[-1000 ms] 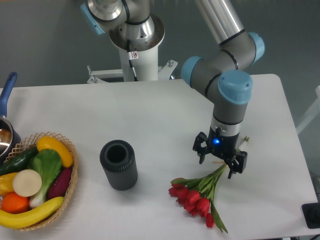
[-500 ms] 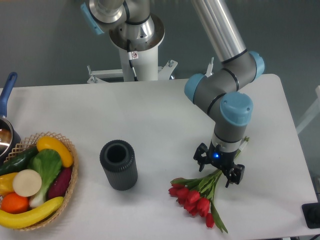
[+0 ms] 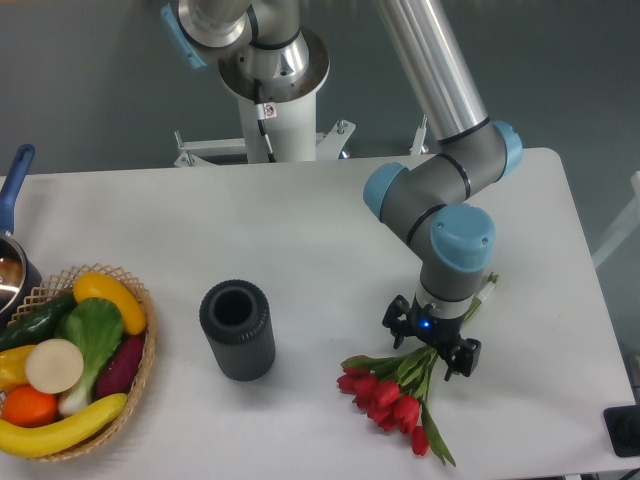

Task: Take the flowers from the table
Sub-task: 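Lower the open gripper down around the tulip stems near the string, then close the gripper on the tulip stems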

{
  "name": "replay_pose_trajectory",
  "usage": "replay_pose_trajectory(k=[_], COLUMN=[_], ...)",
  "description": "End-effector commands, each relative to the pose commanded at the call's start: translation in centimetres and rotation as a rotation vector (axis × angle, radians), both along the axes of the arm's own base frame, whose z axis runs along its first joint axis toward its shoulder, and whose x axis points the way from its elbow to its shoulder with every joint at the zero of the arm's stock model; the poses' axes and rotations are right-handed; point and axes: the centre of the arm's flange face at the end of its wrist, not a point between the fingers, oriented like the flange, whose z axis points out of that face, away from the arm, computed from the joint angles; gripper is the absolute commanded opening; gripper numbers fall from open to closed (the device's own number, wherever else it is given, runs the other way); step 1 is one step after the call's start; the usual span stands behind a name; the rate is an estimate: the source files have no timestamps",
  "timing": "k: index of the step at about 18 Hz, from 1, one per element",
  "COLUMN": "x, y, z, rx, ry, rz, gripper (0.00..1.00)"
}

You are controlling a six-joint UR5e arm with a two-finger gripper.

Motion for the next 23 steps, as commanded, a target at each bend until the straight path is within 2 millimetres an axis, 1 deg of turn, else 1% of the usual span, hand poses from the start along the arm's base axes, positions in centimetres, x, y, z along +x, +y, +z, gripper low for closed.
replay_pose_trajectory(k=[2,9,10,12,13,14,16,18,19,21,22,23], x=[0.6,0.6,0.5,0.6,0.6,0.6,0.5,0.6,0.5,0.2,0.1,0.1], y=[0.6,0.7,0.6,0.7,0.6,0.6,0.7,0.7,0.7,0.9,0.9,0.9], z=[-0.3,-0.6,-0.6,-0.7,-0.7,-0.7,-0.4,0.0,0.2,0.8,1.1,1.4], rx=[-0.002,-0.005,-0.005,-0.006,-0.006,-0.006,-0.002,0.005,0.011,0.021,0.025,0.028], ry=[-0.004,-0.007,-0.007,-0.008,-0.008,-0.008,-0.006,-0.004,-0.007,-0.001,0.0,0.0], rz=[-0.012,-0.008,-0.006,-0.008,-0.006,-0.006,-0.005,0.005,0.025,0.052,0.061,0.071], gripper=[1.0,1.0,0.98,0.78,0.74,0.73,0.65,0.48,0.42,0.38,0.33,0.32])
